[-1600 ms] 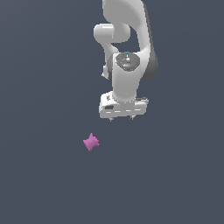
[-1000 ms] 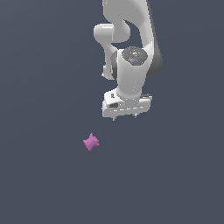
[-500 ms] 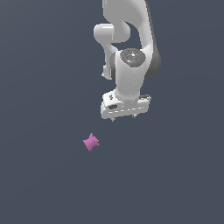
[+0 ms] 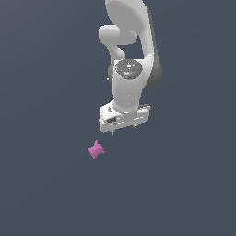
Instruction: Pick up the object and move it to a goal position.
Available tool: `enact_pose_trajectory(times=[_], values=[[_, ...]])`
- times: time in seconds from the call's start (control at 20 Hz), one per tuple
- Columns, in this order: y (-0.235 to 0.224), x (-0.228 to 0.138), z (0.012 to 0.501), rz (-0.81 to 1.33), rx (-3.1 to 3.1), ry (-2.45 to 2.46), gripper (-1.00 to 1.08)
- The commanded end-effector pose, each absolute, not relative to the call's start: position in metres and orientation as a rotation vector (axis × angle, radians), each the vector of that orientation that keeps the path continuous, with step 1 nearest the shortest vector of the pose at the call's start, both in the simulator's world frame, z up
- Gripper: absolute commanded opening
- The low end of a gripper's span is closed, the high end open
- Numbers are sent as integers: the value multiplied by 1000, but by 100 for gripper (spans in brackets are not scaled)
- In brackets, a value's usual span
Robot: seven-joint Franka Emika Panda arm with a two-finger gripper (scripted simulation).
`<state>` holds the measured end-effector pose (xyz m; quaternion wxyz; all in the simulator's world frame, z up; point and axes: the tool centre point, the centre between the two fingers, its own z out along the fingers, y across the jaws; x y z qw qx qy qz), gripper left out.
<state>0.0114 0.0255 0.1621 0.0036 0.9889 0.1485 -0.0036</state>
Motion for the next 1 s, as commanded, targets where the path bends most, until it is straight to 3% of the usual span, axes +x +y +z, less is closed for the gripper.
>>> enact_pose_trajectory(times=[0.0, 0.95], values=[[14, 17, 156, -11, 3090, 525, 100], [-84, 49, 104, -4, 2970, 1018, 100]])
